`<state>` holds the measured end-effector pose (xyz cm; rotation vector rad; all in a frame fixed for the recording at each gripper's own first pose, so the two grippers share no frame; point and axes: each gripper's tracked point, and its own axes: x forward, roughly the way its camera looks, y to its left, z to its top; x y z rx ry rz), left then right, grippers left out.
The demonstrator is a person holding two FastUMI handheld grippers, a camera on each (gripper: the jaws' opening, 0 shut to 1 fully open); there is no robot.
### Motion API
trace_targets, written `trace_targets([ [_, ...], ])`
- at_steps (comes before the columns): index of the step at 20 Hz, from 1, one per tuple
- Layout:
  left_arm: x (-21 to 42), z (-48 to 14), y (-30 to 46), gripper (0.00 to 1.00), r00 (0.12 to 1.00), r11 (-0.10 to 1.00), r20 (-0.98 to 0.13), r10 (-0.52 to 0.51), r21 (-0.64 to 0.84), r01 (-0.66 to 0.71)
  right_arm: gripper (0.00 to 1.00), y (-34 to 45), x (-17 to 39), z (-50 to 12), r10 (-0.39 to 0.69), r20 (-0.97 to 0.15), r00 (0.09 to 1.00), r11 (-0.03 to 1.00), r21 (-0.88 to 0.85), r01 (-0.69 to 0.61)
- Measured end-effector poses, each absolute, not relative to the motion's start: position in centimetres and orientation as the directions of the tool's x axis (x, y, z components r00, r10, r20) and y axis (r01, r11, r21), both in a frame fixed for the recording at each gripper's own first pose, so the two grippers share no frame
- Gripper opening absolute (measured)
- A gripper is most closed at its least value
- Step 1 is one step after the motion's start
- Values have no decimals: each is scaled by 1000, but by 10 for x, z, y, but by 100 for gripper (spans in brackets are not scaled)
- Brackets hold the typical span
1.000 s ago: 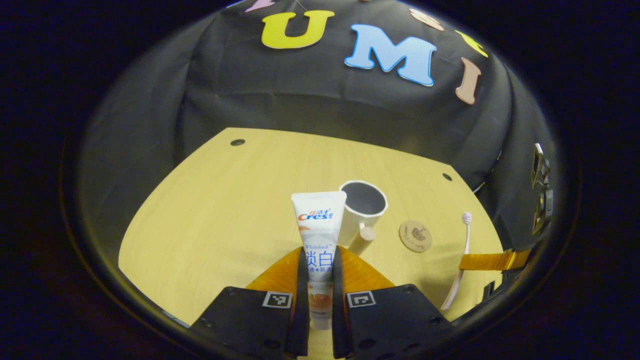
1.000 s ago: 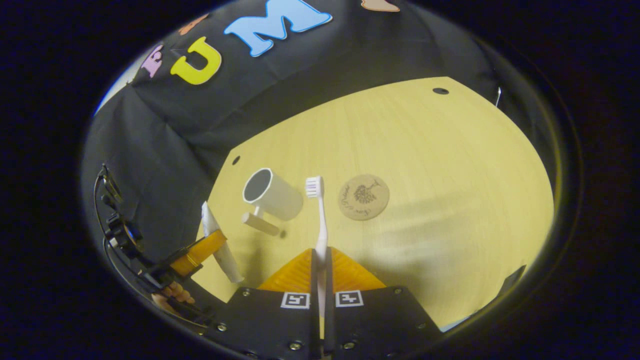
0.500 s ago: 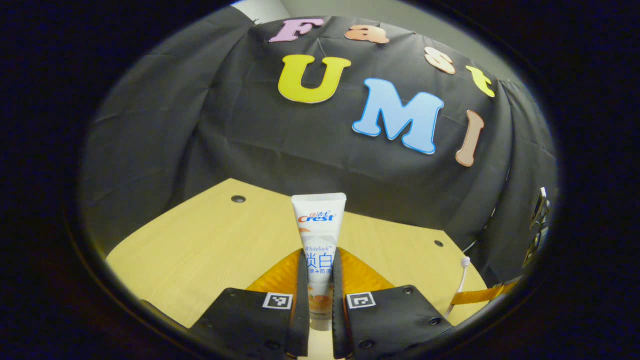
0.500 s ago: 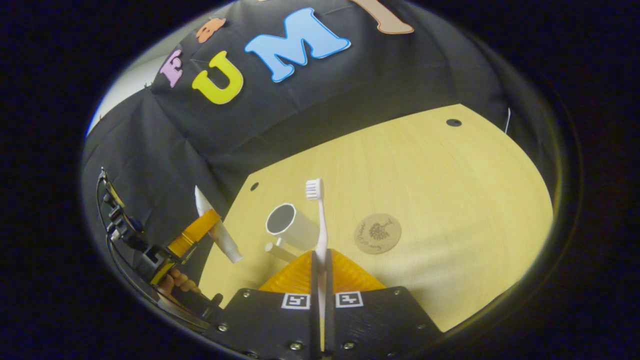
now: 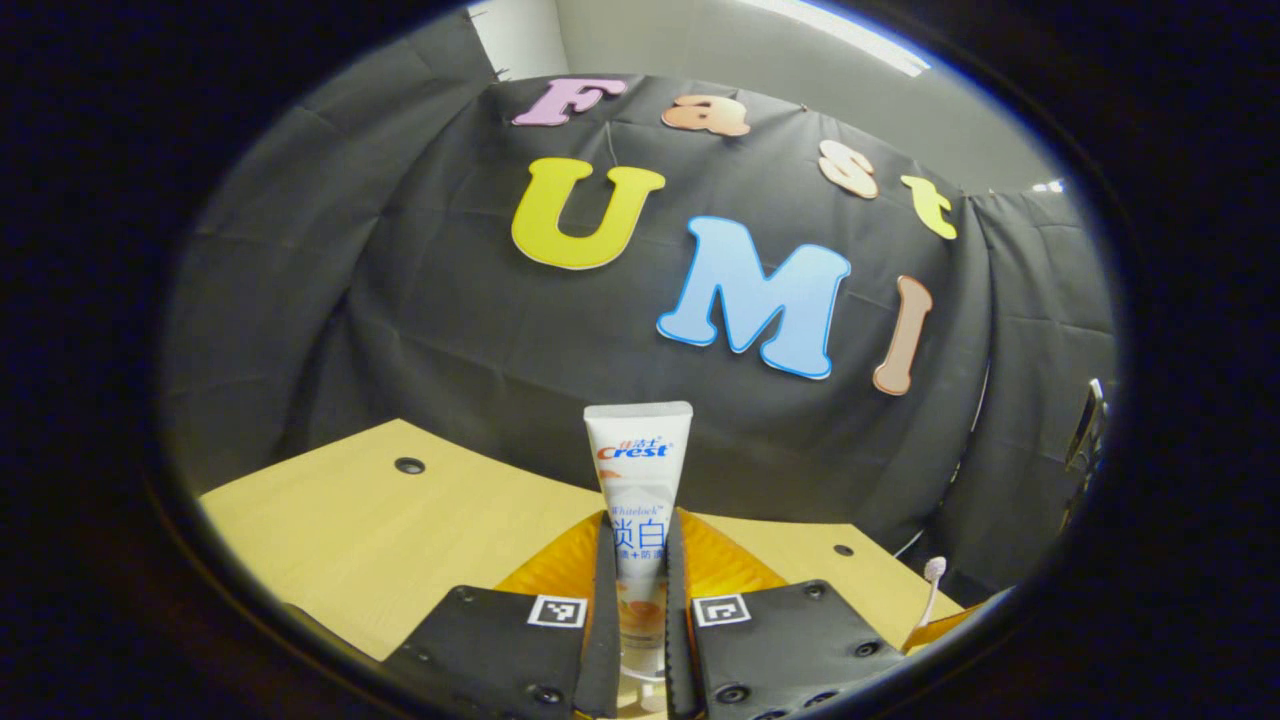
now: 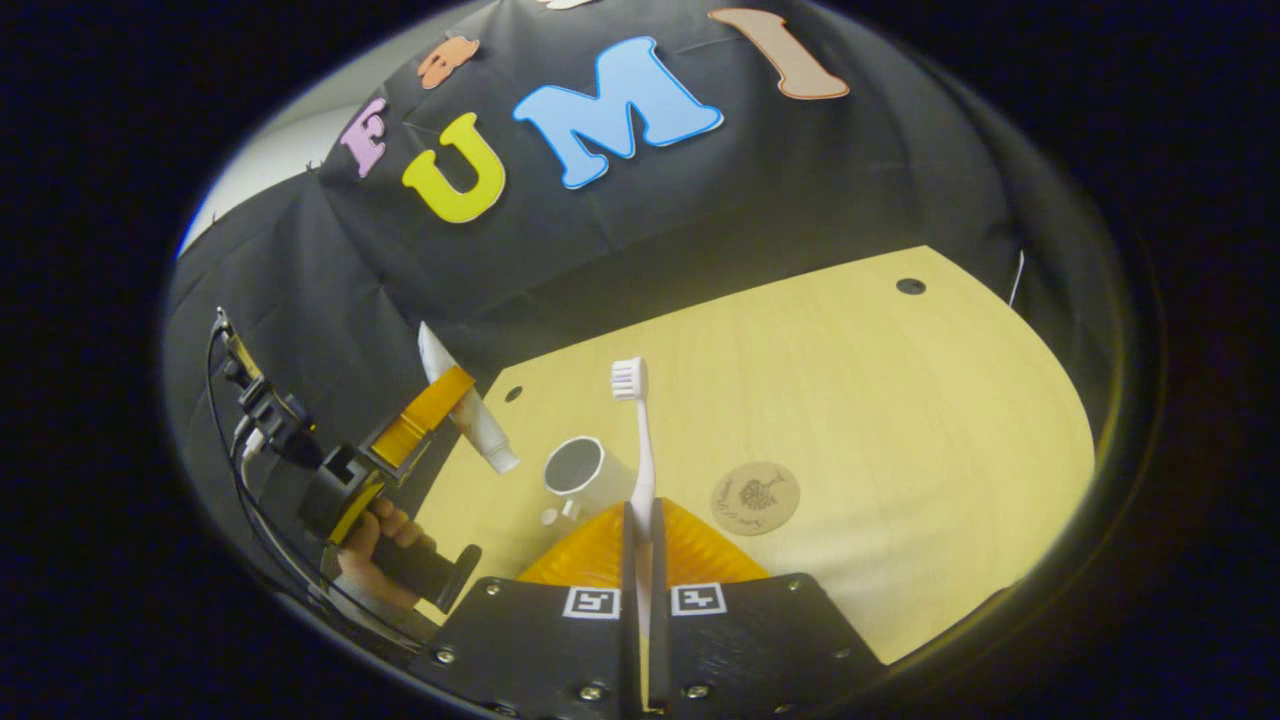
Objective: Put the toothbrush and toothpaste on the desktop into the cup, then pick up the cup and place it on the coaster on the desktop.
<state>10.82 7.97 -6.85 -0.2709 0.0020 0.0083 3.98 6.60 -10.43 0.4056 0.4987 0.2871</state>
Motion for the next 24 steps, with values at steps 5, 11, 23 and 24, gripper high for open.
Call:
trace_targets([
  [5, 149, -91, 63, 24, 998, 966, -53, -34, -258, 19, 4, 62, 43, -105, 340, -412, 846, 887, 439, -142],
  [11, 168, -139, 45, 27, 982, 990, -172, -77, -130, 55, 4, 73, 61, -97, 352, -398, 847, 879, 452, -152],
  [23, 130, -180, 24, 58, 935, 988, -322, -148, -17, 150, 4, 91, 89, -72, 387, -345, 855, 871, 440, -217],
  [24, 126, -182, 22, 60, 930, 986, -330, -161, -13, 166, 4, 92, 92, -69, 391, -337, 856, 870, 438, -225],
])
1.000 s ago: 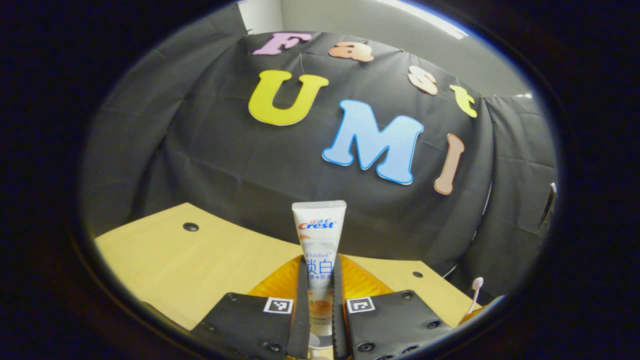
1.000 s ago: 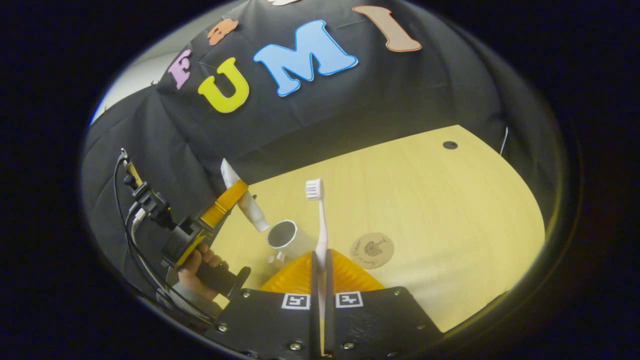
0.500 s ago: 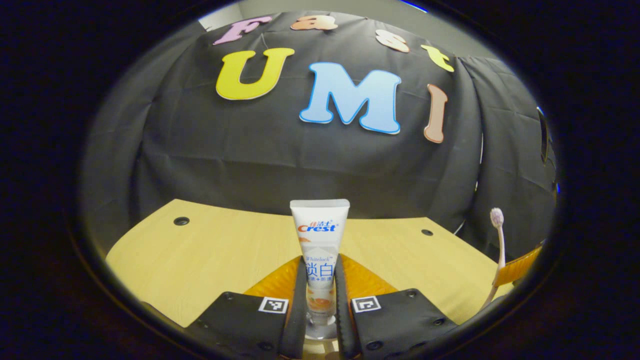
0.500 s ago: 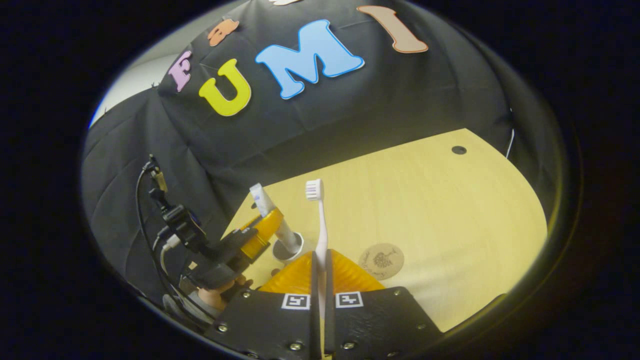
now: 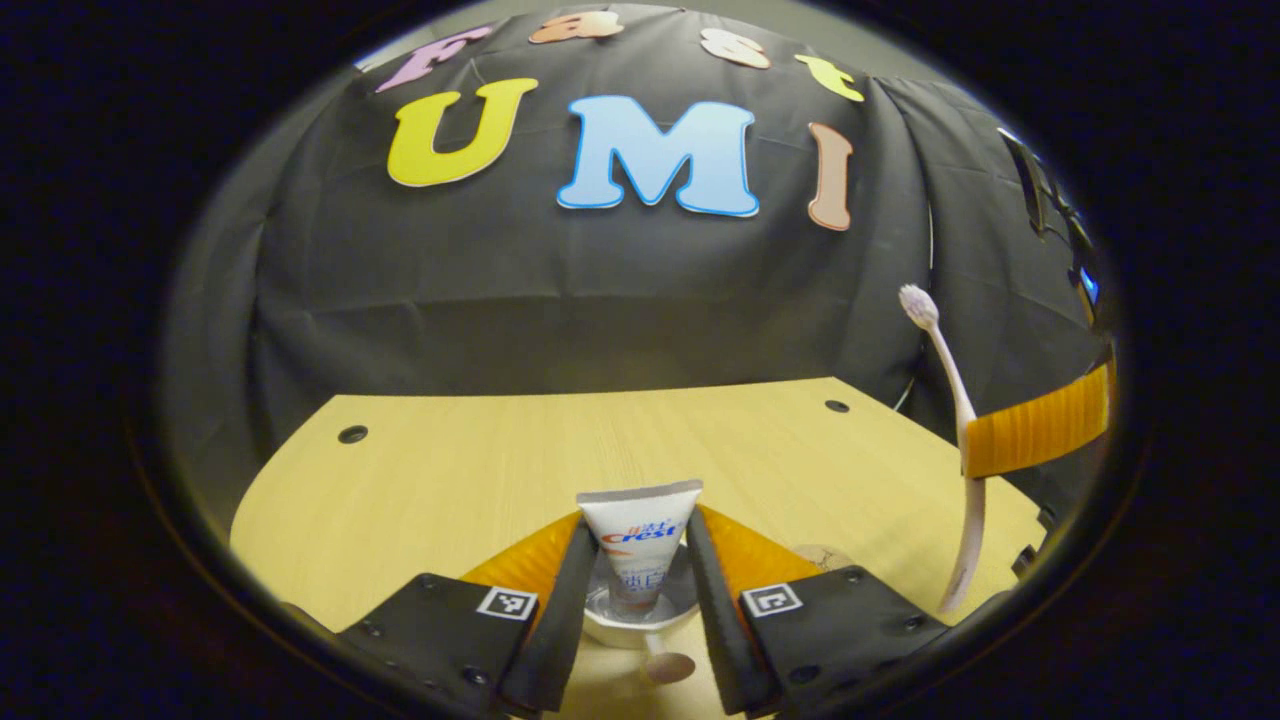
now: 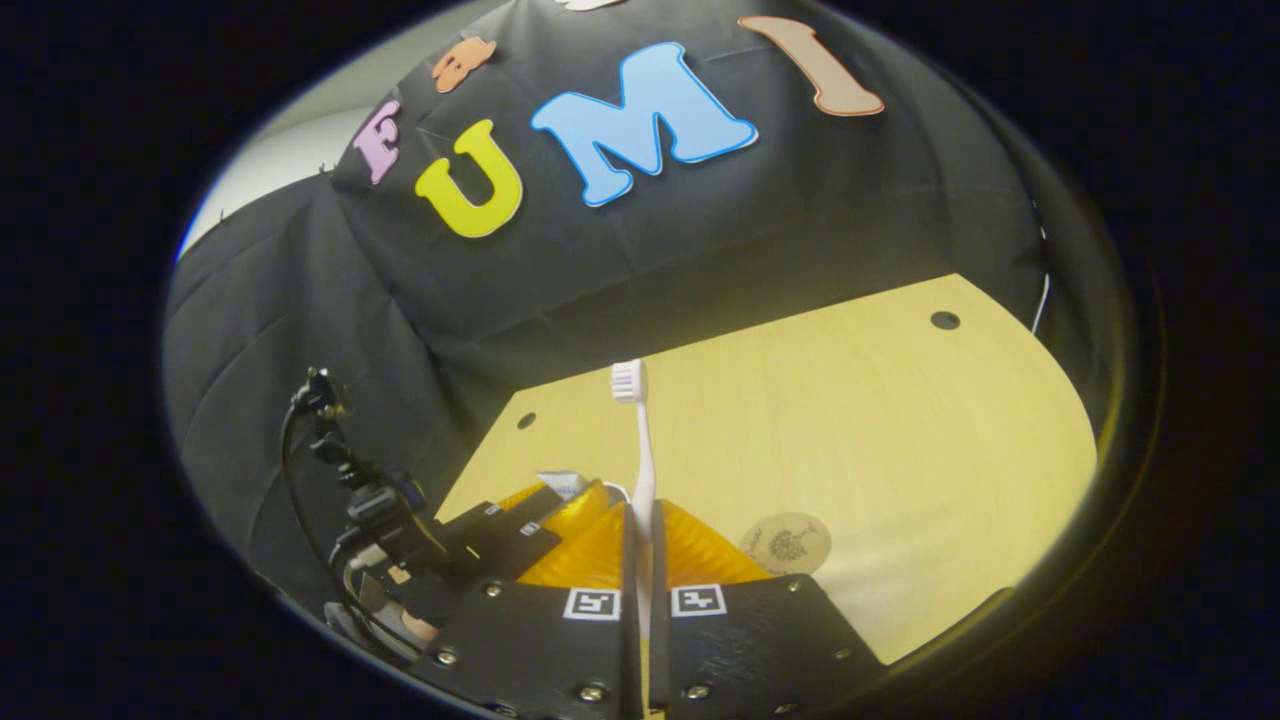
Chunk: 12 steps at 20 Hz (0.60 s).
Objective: Put the toothbrush and toothpaste on the desktop into the cup, then pick up the cup and place it on the coaster on the desktop.
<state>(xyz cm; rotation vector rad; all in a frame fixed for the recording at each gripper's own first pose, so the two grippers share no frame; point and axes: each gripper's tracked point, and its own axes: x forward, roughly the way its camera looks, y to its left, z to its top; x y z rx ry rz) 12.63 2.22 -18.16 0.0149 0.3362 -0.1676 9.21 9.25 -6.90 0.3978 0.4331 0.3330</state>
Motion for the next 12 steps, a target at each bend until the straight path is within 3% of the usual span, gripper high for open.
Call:
trace_targets([
  [2, 114, -184, 21, 81, 925, 984, -340, -171, -7, 179, 4, 98, 98, -59, 400, -306, 864, 866, 435, -247],
  [12, 43, -190, 51, 85, 901, 991, -413, -134, -53, 124, 4, 157, 141, -34, 484, -127, 866, 835, 362, -414],
])
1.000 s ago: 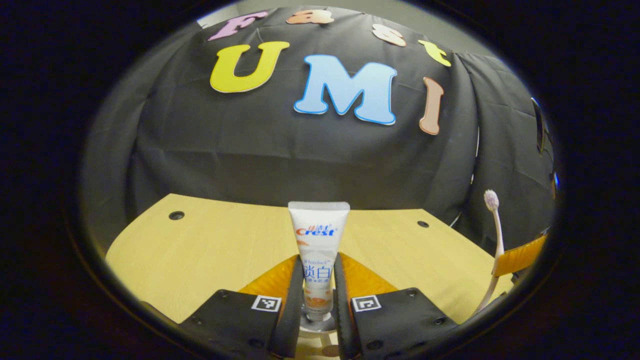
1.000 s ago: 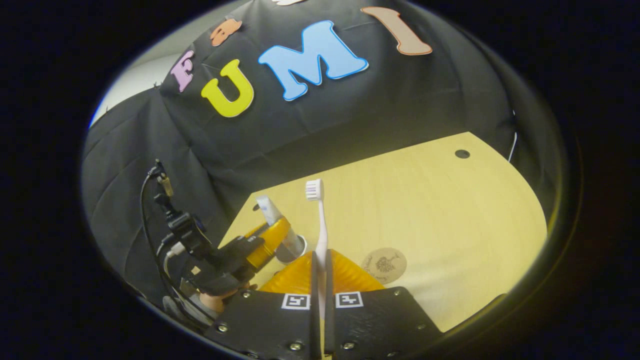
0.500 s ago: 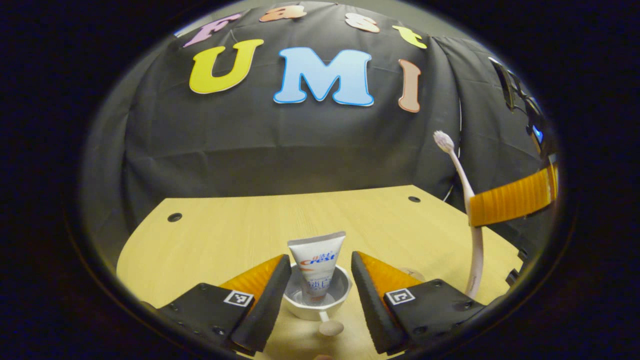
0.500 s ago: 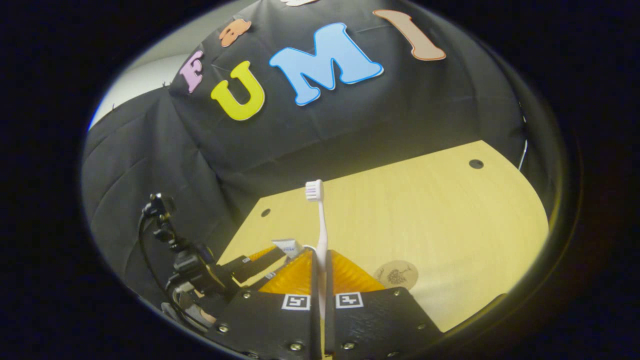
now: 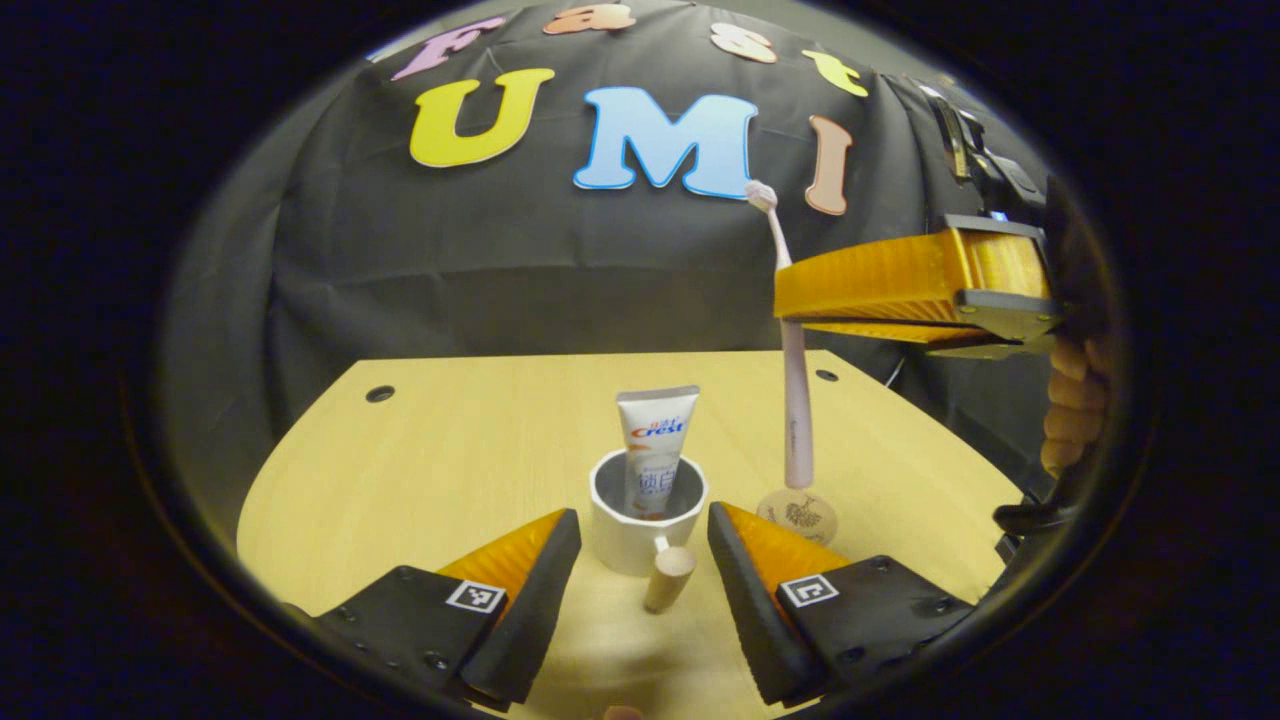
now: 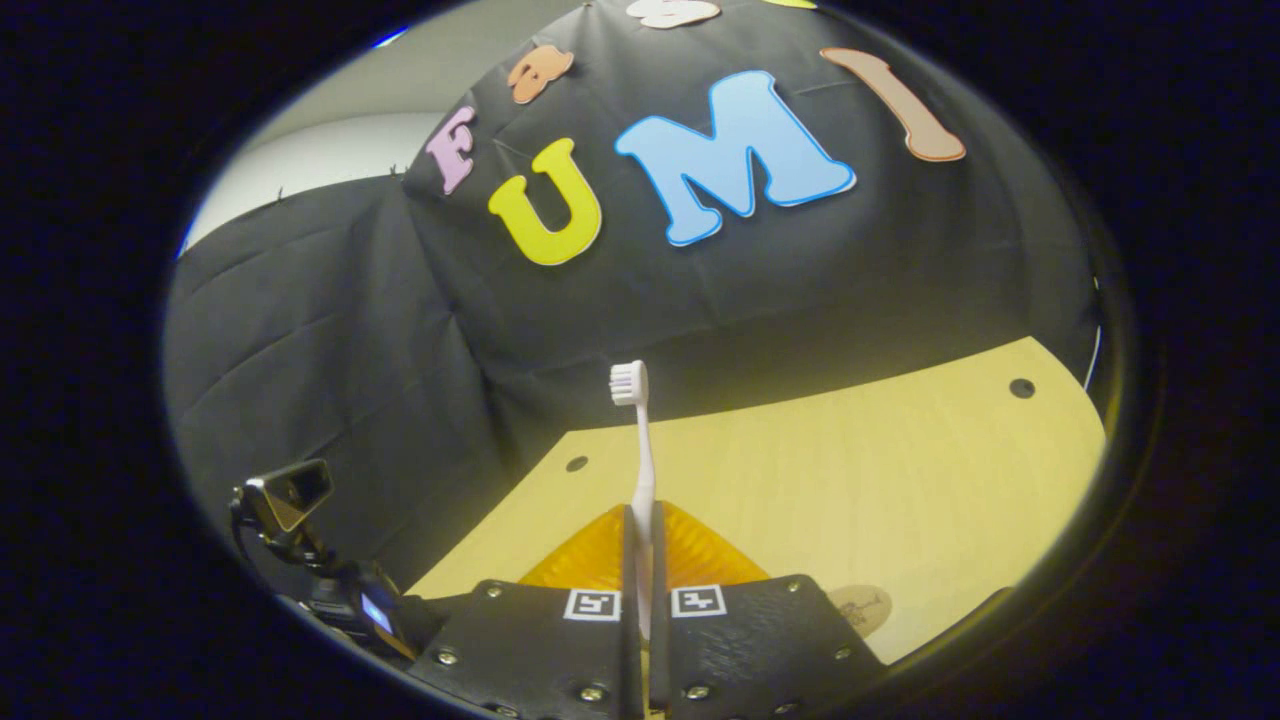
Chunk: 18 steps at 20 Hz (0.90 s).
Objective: Put the toothbrush and toothpaste on the desktop into the cup, then pick up the cup and place it on the coaster on the desktop.
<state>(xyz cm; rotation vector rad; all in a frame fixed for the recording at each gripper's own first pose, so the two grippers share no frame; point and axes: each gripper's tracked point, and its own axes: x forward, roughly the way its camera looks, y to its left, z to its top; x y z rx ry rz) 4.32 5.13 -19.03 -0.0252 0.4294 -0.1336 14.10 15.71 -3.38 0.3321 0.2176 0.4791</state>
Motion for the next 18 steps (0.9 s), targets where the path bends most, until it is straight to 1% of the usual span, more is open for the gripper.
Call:
trace_targets([
  [2, 32, -197, 57, 87, 891, 991, -434, -133, -68, 115, 4, 172, 139, -38, 503, -95, 859, 827, 342, -447],
  [5, 19, -204, 65, 85, 882, 991, -453, -131, -88, 102, 4, 194, 146, -45, 529, -59, 847, 821, 288, -493],
  [6, 15, -206, 67, 87, 880, 991, -456, -129, -92, 98, 4, 202, 148, -45, 544, -42, 838, 816, 263, -516],
  [7, 12, -207, 71, 85, 880, 991, -459, -125, -93, 92, 4, 207, 148, -45, 553, -26, 833, 814, 232, -533],
  [9, 9, -211, 76, 86, 879, 992, -462, -115, -94, 81, 4, 217, 151, -48, 565, -4, 825, 815, 159, -557],
  [10, 8, -212, 77, 84, 879, 992, -463, -115, -99, 78, 4, 221, 151, -53, 572, -4, 820, 814, 122, -568],
  [12, 6, -216, 79, 83, 878, 991, -465, -116, -112, 72, 4, 228, 154, -63, 578, -4, 816, 814, 62, -577],
  [14, 4, -218, 78, 84, 876, 990, -467, -120, -120, 72, 4, 229, 159, -67, 564, 20, 826, 825, 17, -564],
  [17, 3, -224, 79, 83, 874, 990, -470, -123, -117, 76, 4, 229, 161, -75, 542, 34, 840, 840, -20, -542],
  [18, 3, -226, 78, 84, 873, 990, -472, -125, -118, 78, 6, 230, 163, -77, 536, 27, 844, 844, -22, -535],
])
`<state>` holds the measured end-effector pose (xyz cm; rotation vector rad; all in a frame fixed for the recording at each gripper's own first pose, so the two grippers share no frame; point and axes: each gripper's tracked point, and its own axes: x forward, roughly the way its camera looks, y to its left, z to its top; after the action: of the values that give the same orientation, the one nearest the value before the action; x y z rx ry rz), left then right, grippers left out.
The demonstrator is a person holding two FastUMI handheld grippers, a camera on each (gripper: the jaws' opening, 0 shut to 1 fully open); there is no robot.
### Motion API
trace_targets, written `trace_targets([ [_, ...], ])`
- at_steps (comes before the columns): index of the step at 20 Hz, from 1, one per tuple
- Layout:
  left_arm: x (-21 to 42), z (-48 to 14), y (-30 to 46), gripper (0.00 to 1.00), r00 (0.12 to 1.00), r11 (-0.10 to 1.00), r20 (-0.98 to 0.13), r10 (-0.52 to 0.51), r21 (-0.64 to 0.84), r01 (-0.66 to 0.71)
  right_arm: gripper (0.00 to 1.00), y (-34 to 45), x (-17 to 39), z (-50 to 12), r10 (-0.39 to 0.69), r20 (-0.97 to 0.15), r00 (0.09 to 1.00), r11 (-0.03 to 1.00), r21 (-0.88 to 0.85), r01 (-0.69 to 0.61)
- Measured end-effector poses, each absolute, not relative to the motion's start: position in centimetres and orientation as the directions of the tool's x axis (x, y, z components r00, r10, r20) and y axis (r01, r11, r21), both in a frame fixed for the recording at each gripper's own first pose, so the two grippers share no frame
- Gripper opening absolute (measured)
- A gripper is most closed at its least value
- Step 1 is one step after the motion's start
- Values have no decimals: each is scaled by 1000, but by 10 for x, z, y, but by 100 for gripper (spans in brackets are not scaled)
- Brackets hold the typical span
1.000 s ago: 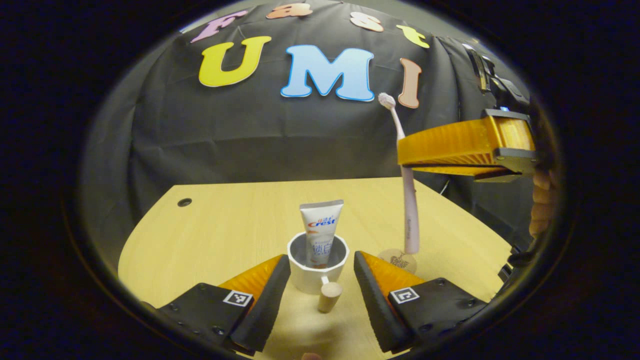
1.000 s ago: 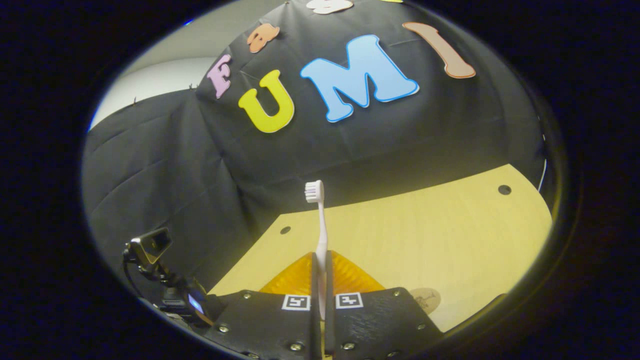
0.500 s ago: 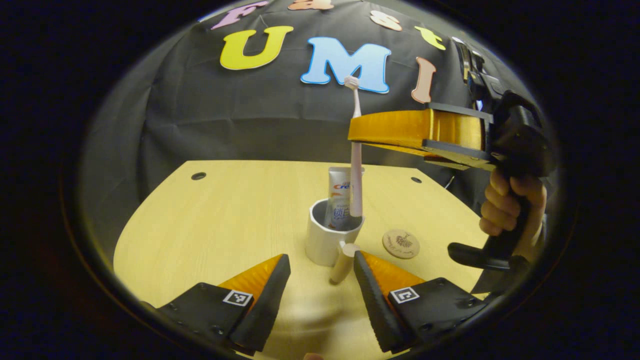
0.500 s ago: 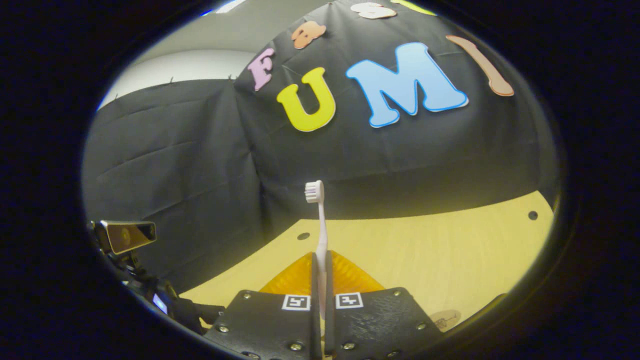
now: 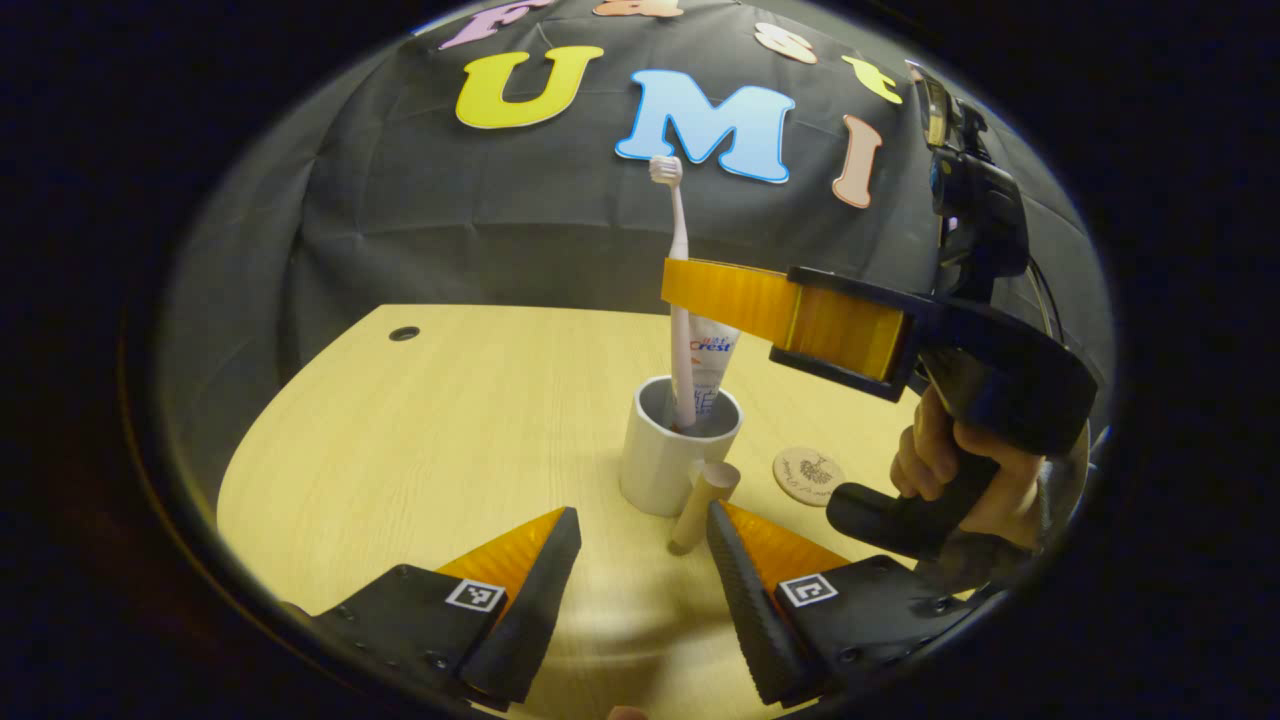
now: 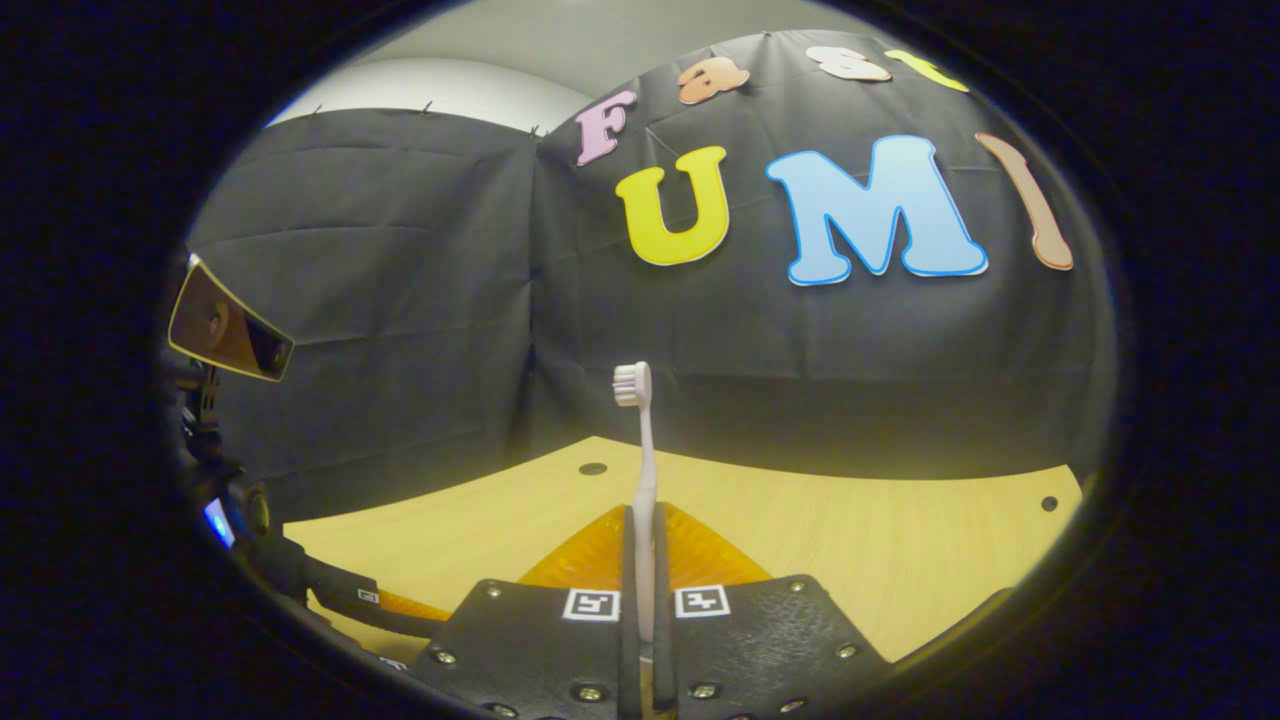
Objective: Put the toothbrush and toothpaste on the desktop into the cup, then pick up the cup and place it on the coaster on the desktop.
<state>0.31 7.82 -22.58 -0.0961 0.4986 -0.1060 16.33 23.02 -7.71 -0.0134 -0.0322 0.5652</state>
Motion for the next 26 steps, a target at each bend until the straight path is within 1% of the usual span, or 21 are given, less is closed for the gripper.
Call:
trace_targets([
  [1, 4, -226, 79, 83, 873, 990, -471, -125, -117, 78, 6, 228, 164, -79, 524, 18, 852, 852, -27, -523],
  [3, 5, -223, 77, 84, 873, 991, -471, -124, -107, 83, 7, 223, 164, -76, 495, 19, 869, 868, -51, -493],
  [5, 6, -221, 75, 84, 873, 991, -469, -129, -102, 92, 17, 219, 165, -76, 477, 10, 879, 878, -60, -475],
  [6, 6, -222, 73, 86, 873, 990, -470, -131, -100, 95, 32, 218, 164, -75, 479, 5, 878, 876, -57, -478],
  [7, 6, -222, 72, 84, 871, 990, -473, -134, -101, 97, 47, 215, 164, -75, 472, -4, 881, 880, -51, -472],
  [8, 7, -222, 70, 84, 870, 990, -474, -136, -102, 100, 67, 213, 166, -74, 465, -9, 885, 884, -42, -465],
  [9, 7, -222, 69, 84, 870, 990, -474, -138, -101, 102, 74, 209, 166, -73, 458, -12, 889, 888, -32, -459],
  [10, 7, -222, 68, 83, 870, 989, -473, -140, -100, 105, 77, 205, 166, -71, 453, -10, 891, 891, -20, -453],
  [11, 7, -220, 66, 86, 870, 989, -473, -141, -99, 107, 77, 201, 165, -68, 447, -7, 894, 894, -9, -447],
  [14, 8, -220, 59, 86, 868, 989, -475, -148, -100, 113, 77, 189, 160, -53, 431, 10, 903, 902, 24, -431],
  [18, 16, -217, 51, 86, 856, 988, -496, -148, -119, 101, 77, 164, 150, -28, 386, 32, 922, 922, 27, -387],
  [22, 27, -219, 44, 83, 832, 989, -538, -138, -123, 85, 77, 137, 139, -7, 340, 49, 939, 940, 23, -341],
  [26, 38, -225, 36, 85, 790, 991, -600, -125, -109, 74, 77, 112, 128, 6, 296, 61, 953, 955, 17, -297],
])
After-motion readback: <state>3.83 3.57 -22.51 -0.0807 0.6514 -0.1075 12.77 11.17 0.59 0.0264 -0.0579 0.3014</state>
